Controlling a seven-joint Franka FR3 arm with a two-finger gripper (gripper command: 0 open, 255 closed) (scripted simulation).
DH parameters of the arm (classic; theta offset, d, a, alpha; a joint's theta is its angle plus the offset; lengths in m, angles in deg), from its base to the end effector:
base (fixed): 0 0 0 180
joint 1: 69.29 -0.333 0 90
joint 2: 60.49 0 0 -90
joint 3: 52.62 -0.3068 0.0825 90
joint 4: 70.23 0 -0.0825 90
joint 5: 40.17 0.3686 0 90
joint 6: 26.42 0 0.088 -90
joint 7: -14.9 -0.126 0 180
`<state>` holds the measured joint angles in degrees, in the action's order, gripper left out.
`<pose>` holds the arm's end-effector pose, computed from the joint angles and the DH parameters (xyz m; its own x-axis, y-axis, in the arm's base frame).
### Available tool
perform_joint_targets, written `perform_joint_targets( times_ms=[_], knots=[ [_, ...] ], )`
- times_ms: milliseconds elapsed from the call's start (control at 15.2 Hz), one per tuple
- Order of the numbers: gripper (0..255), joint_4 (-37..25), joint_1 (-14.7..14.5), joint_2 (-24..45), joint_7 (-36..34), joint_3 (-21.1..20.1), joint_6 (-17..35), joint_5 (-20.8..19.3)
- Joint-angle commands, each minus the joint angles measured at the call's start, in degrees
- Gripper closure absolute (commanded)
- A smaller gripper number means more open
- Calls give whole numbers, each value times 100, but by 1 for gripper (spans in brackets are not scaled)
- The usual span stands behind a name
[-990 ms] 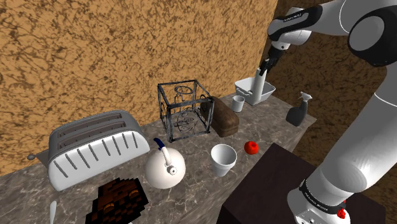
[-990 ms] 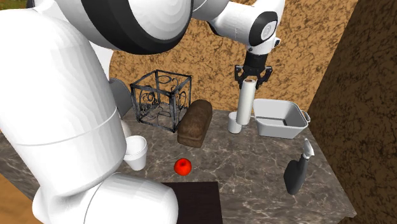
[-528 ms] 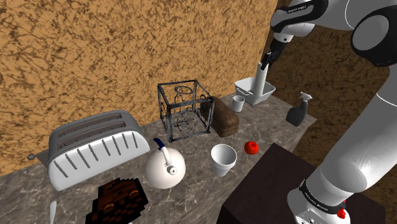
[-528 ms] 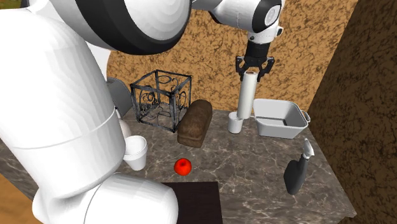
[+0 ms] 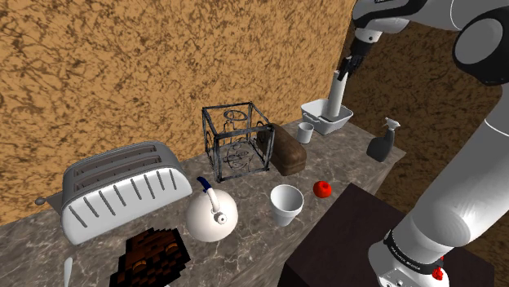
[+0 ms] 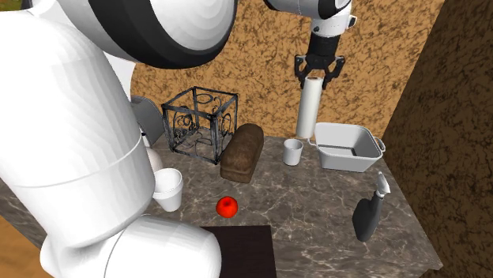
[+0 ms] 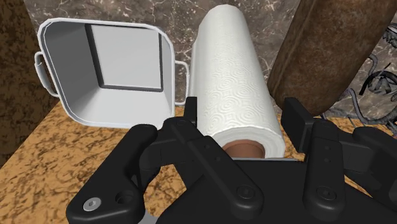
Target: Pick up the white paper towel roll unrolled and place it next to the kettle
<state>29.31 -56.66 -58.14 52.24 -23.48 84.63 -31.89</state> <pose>0.4427 -0.3732 0.5342 0.9728 -0.1133 0.2021 -0.1160 -0.9932 0.0016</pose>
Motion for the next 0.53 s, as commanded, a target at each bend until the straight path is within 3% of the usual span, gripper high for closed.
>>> perform_joint_targets(
  times_ms=[0,462],
  knots=[
    [255,-197,4,23,-19,3,-178,2],
    [255,-790,29,89,-55,20,-714,20]
  ],
)
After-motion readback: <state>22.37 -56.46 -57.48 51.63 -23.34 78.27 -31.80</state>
